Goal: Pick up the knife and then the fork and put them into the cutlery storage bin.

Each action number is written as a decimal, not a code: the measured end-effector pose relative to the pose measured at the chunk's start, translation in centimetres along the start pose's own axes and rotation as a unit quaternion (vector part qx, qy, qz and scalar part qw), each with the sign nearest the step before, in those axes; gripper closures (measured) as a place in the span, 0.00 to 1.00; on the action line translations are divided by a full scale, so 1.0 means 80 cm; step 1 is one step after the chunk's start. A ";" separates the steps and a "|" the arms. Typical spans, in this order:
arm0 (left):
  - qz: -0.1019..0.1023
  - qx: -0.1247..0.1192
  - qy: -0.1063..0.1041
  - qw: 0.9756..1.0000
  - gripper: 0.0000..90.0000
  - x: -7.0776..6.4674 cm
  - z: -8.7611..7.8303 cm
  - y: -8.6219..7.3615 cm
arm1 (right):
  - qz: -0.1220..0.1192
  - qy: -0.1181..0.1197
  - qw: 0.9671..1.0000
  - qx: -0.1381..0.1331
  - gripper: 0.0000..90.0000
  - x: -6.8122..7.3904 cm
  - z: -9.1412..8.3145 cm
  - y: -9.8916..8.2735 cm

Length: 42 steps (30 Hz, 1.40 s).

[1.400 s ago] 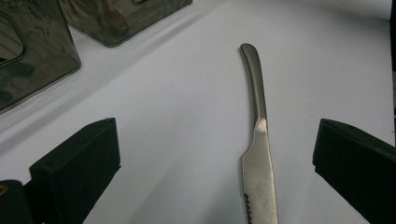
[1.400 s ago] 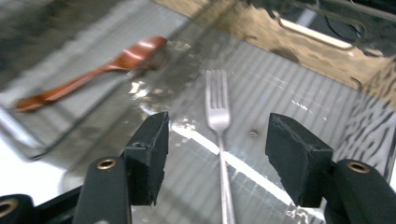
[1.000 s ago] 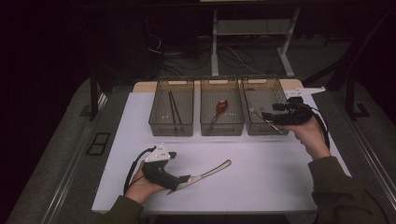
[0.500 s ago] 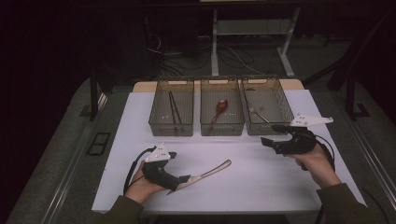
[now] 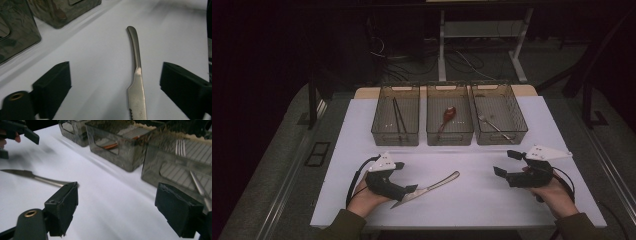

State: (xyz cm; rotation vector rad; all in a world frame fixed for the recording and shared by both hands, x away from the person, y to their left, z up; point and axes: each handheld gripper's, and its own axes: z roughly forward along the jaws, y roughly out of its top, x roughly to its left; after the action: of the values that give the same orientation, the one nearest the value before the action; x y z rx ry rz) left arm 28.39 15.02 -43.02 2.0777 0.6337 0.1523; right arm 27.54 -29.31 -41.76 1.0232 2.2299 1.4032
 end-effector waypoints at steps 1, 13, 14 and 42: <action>0.001 0.000 -0.004 1.000 0.16 0.000 0.002 0.001 | 0.004 0.002 1.000 0.000 0.20 0.000 -0.001 -0.004; 0.030 0.020 -0.041 0.998 0.44 -0.015 0.032 0.019 | 0.009 0.007 0.999 0.031 0.19 0.004 0.004 -0.024; 0.030 0.023 -0.044 0.998 0.47 -0.017 0.037 0.020 | 0.010 0.009 0.999 0.032 0.19 0.005 0.004 -0.024; 0.046 0.086 -0.028 0.995 0.88 -0.039 0.086 0.020 | 0.000 0.022 0.999 0.042 0.19 0.005 0.009 -0.026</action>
State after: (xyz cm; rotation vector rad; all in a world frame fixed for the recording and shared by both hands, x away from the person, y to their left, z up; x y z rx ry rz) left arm 28.69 7.63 -45.12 2.2710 0.5338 0.0934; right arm 26.86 -29.10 -43.87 1.0290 2.3391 1.3543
